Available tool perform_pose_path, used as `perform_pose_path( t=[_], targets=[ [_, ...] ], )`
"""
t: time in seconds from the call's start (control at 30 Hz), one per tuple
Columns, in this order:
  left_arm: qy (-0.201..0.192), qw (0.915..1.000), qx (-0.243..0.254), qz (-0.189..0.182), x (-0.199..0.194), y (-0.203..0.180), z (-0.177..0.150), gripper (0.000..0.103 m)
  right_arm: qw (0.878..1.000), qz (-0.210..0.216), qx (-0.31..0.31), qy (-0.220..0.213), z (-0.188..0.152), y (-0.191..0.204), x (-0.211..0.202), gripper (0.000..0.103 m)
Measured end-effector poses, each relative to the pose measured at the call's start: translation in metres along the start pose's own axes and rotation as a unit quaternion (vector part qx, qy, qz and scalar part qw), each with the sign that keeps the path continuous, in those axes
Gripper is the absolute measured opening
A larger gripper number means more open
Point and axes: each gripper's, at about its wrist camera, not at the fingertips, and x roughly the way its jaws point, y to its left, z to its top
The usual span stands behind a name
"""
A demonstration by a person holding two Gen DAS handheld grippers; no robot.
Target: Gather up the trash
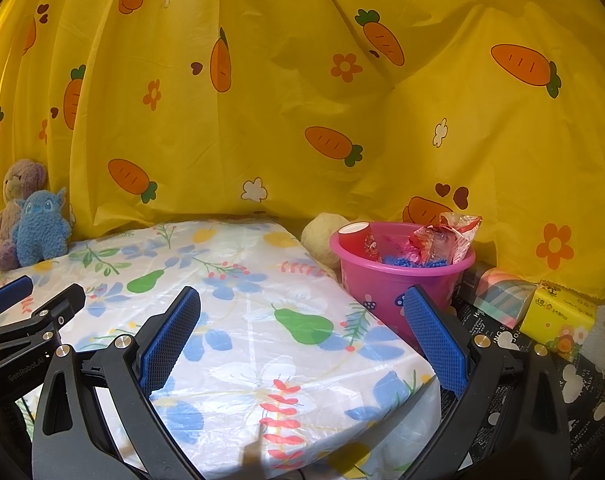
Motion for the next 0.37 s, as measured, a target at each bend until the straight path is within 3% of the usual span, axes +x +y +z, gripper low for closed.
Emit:
perform_pose_path(
  t=[0.13, 0.37],
  targets=[
    [-0.001, 1.0, -0.004, 0.005, 0.0001, 0.0024, 0.0001, 0.092, 1.0, 0.0, 0.0, 0.0, 0.0006, -0.0002, 0.0004, 0.098],
    [0.005, 0.9998, -0.013, 0.013, 0.0019, 0.0076, -0.0004, 0.093, 1.0, -0.001, 0.0, 0.001, 0.0005, 0.0004, 0.0002, 0.098]
  ],
)
